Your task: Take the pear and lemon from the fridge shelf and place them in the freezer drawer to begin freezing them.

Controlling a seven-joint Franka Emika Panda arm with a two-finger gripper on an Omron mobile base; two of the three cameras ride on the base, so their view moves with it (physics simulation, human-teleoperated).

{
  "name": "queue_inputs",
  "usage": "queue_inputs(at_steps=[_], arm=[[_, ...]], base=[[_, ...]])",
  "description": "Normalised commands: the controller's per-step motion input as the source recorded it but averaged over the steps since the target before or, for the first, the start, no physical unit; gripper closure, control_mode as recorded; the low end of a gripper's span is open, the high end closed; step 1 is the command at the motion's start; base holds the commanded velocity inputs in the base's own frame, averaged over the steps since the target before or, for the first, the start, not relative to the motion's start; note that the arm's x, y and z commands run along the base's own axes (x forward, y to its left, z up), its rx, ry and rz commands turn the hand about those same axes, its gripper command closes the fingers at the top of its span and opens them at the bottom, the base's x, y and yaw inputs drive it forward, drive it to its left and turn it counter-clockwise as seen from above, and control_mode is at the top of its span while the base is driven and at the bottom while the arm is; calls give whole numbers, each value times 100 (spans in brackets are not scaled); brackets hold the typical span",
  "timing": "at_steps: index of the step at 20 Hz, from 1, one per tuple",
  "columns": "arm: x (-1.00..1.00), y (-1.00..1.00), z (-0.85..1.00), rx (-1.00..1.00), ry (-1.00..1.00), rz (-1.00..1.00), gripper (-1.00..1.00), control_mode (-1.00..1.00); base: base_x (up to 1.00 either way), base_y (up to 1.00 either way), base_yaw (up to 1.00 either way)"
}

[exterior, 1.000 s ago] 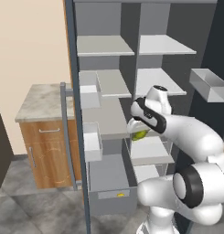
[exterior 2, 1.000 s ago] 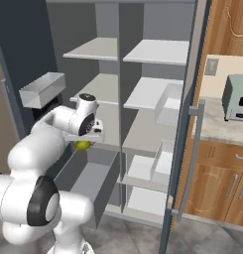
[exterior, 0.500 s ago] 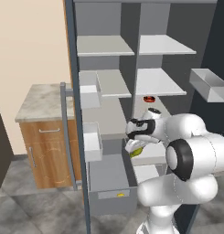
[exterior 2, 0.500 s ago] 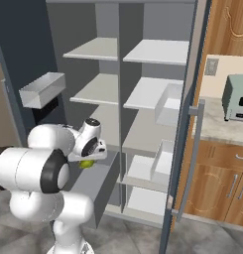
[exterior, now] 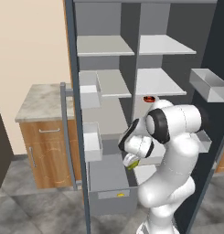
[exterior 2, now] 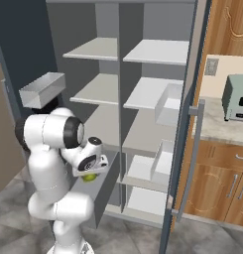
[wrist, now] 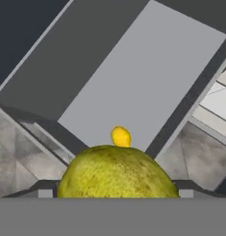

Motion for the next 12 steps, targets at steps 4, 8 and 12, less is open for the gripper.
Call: queue_inputs(at_steps=[4, 8, 12], arm=[[45, 0, -61, 1, 5, 6, 100, -100], [42, 1, -64, 1, 9, 3, 100, -100], [45, 7, -56, 1, 12, 0, 100, -100]], base=[[0, 0, 0], [0, 0, 0], [0, 0, 0]])
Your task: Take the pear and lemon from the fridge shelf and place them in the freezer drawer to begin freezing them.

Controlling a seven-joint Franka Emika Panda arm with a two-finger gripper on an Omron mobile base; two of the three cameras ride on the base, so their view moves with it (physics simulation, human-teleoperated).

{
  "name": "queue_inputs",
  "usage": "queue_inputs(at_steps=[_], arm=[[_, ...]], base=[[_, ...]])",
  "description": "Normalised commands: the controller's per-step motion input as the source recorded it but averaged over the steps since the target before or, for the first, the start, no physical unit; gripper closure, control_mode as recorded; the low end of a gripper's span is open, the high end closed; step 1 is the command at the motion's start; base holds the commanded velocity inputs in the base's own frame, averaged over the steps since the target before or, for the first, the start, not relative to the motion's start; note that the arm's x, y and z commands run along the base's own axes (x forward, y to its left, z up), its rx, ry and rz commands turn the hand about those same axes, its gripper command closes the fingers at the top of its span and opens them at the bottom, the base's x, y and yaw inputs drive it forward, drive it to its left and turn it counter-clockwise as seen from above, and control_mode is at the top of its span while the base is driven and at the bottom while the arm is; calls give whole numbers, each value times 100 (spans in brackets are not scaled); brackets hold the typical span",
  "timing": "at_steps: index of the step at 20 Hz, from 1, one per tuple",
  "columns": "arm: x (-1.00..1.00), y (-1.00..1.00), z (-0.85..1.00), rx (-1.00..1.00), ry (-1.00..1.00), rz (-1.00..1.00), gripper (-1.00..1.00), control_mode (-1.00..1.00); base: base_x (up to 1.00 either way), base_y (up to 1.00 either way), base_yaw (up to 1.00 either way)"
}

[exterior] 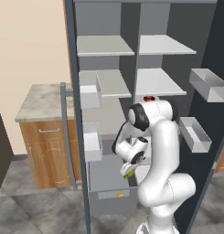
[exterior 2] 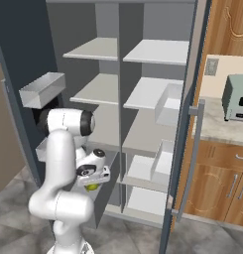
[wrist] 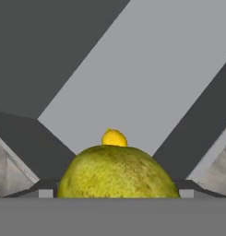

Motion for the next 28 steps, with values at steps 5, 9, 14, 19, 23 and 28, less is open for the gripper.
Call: queue_inputs(at_steps=[5, 9, 14, 19, 23, 28], arm=[[43, 18, -31, 3, 15, 0, 100, -100], [38, 16, -24, 1, 20, 0, 100, -100], [6, 18, -27, 1, 21, 0, 100, -100], [-13, 6, -15, 8, 20, 0, -100, -100], [0, 0, 0, 12, 15, 0, -100, -100], [0, 0, 0, 10, 12, 0, -100, -100]], base=[[0, 0, 0], [0, 0, 0], [0, 0, 0], [0, 0, 0], [0, 0, 0], [0, 0, 0]])
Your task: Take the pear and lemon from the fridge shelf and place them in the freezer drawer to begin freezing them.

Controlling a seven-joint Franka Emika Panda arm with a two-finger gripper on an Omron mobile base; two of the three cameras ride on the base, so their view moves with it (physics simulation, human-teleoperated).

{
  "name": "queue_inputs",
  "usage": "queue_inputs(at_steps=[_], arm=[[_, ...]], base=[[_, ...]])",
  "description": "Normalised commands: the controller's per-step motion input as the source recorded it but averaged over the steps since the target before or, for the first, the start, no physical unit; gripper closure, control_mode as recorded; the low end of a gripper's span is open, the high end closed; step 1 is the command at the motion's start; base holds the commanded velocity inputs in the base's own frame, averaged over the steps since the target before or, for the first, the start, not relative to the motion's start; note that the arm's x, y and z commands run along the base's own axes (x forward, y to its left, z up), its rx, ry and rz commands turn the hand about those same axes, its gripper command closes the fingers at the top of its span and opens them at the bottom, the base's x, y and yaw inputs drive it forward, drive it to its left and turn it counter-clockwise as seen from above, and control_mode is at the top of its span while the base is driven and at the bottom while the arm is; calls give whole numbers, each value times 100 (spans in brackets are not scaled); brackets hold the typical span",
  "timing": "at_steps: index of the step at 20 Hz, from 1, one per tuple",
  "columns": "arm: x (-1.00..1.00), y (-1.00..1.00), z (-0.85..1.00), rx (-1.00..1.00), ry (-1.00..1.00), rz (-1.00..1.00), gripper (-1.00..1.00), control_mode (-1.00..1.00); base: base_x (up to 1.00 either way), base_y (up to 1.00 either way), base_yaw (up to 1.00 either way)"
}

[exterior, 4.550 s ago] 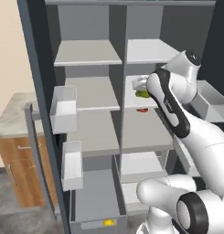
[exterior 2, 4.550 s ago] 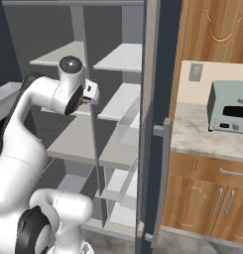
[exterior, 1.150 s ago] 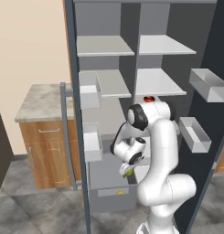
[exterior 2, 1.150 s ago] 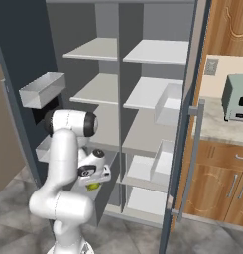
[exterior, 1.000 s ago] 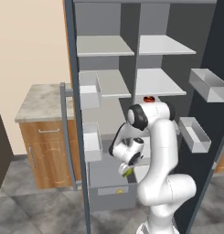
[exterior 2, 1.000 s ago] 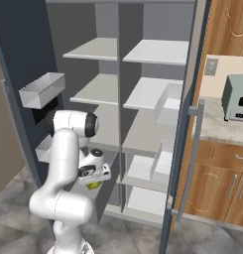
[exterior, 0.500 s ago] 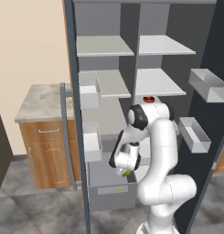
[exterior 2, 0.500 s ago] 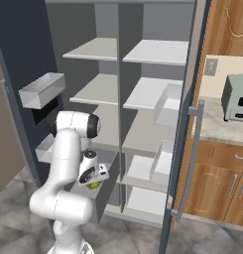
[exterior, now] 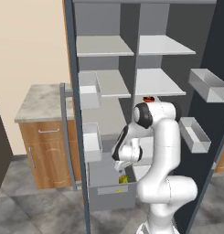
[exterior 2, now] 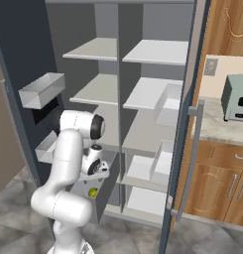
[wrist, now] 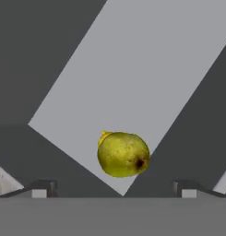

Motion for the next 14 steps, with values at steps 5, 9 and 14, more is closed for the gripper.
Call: queue_inputs(at_steps=[5, 9, 14], arm=[[0, 0, 0, 4, 9, 0, -100, -100], [-14, -22, 5, 3, 2, 0, -100, -100], [-23, -36, 63, 0, 0, 0, -100, -100]], base=[[0, 0, 0], [0, 0, 0], [0, 0, 0]])
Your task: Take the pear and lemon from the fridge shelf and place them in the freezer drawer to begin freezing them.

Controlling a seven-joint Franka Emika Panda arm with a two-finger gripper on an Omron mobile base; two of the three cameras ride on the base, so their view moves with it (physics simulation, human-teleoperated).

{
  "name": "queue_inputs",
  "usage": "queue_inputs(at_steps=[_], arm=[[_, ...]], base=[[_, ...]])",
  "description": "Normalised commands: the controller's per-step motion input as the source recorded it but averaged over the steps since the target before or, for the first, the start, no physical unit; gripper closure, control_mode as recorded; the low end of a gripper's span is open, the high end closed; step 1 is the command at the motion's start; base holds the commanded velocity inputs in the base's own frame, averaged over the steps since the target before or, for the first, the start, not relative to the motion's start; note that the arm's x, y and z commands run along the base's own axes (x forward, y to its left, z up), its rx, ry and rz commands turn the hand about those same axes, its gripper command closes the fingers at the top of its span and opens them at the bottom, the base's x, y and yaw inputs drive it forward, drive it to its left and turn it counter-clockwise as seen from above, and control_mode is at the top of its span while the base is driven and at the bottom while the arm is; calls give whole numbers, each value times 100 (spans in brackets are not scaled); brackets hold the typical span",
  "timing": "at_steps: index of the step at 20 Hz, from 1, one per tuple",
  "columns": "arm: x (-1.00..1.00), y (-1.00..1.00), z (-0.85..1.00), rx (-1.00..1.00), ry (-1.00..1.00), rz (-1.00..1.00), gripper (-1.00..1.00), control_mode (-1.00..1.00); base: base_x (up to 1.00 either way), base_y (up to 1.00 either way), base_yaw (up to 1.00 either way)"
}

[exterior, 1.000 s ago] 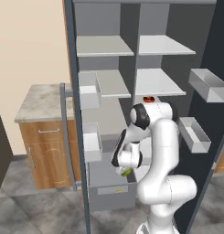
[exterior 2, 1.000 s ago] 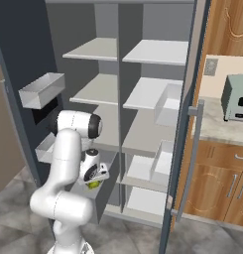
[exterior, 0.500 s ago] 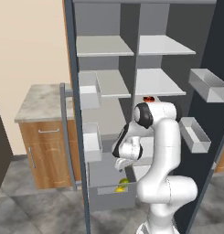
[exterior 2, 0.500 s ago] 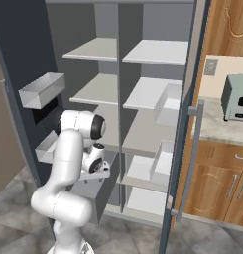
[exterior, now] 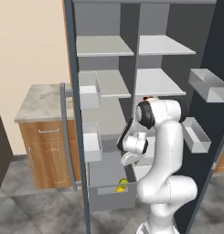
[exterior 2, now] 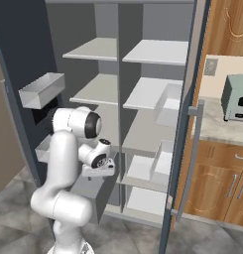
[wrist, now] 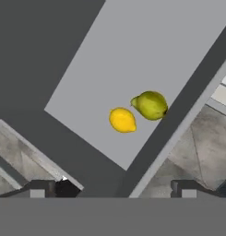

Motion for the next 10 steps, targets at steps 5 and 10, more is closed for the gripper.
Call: queue_inputs(at_steps=[5, 10], arm=[[-45, -23, 67, 0, 0, -1, -100, -100], [-60, -9, 76, 0, -6, -3, -100, -100]], base=[[0, 0, 0], [0, 0, 0]])
